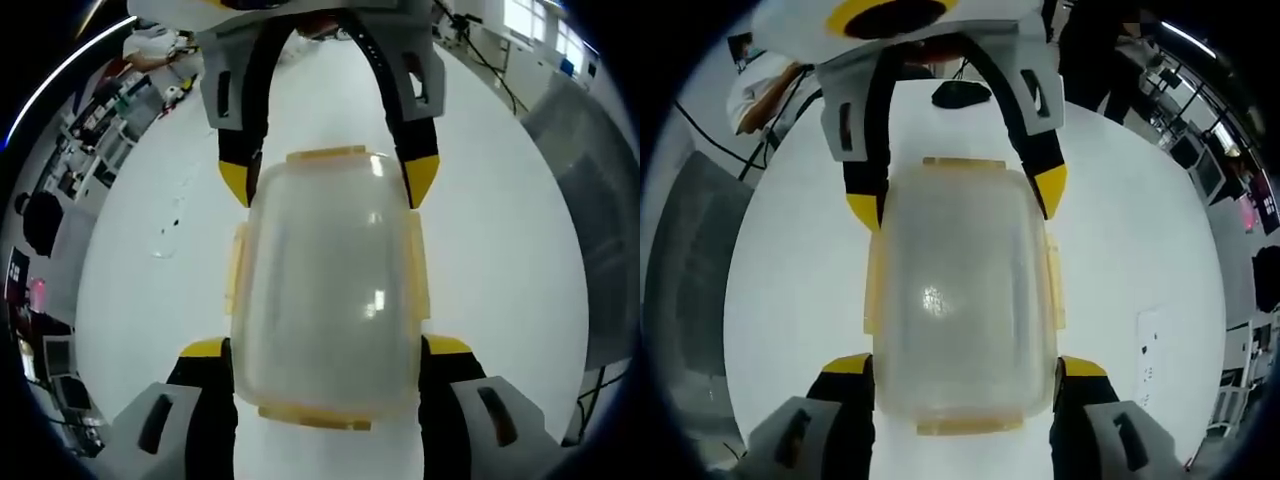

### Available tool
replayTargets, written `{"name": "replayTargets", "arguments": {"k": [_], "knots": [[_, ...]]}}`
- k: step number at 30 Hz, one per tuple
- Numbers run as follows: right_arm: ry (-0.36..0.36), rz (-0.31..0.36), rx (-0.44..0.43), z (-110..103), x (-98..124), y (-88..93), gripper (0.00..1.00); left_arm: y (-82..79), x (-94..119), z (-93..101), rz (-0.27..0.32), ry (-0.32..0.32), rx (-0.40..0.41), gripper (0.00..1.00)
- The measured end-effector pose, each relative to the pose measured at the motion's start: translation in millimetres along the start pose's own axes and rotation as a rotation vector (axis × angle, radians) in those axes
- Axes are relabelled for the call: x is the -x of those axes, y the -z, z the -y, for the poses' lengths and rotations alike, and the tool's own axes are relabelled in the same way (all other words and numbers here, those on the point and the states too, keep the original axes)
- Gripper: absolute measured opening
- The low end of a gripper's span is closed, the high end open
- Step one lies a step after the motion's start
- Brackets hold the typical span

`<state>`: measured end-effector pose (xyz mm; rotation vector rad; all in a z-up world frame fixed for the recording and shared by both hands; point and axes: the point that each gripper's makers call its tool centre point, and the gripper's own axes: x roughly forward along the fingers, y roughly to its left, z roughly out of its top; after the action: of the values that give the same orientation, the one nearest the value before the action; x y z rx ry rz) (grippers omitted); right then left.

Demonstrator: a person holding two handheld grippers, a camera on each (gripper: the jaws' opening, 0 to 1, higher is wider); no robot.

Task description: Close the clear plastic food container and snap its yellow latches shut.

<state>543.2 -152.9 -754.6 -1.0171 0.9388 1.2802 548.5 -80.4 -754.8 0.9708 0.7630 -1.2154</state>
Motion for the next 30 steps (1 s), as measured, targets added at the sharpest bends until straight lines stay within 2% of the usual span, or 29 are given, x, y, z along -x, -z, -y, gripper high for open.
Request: {"name": "replayTargets", "arguments": {"k": [2,4,7,9,15,19,25,30], "knots": [[0.004,0.008,0.005,1.2,0.6,-0.3,0.71,0.3,0.4,0.5,-0.006,-0.005,-0.007,0.74],[0.011,0.017,0.005,2.1,2.1,-0.6,0.72,0.7,0.7,1.9,-0.016,-0.014,-0.051,0.76],[0.03,0.056,-0.022,5.9,10.1,-3.9,0.71,-3.9,2.7,7.9,0.004,-0.015,-0.063,0.82],[0.047,0.057,-0.02,7.9,13.5,-3.3,0.72,-4.9,4.0,6.9,0.01,-0.022,-0.066,0.82],[0.067,0.07,-0.027,4.6,21.4,-1.7,0.71,-5.2,9.3,3.7,0.033,-0.034,0.005,0.81],[0.09,0.101,-0.067,2.5,26.1,-1.0,0.71,-6.4,16.0,3.8,0.052,-0.053,0.035,0.8],[0.093,0.122,-0.111,-10.9,32.2,5.9,0.71,-9.3,26.9,7.5,0.084,-0.083,0.093,0.81],[0.095,0.146,-0.154,-20.3,39.9,12.4,0.72,-5.0,32.2,10.5,0.081,-0.105,0.115,0.81]]}}
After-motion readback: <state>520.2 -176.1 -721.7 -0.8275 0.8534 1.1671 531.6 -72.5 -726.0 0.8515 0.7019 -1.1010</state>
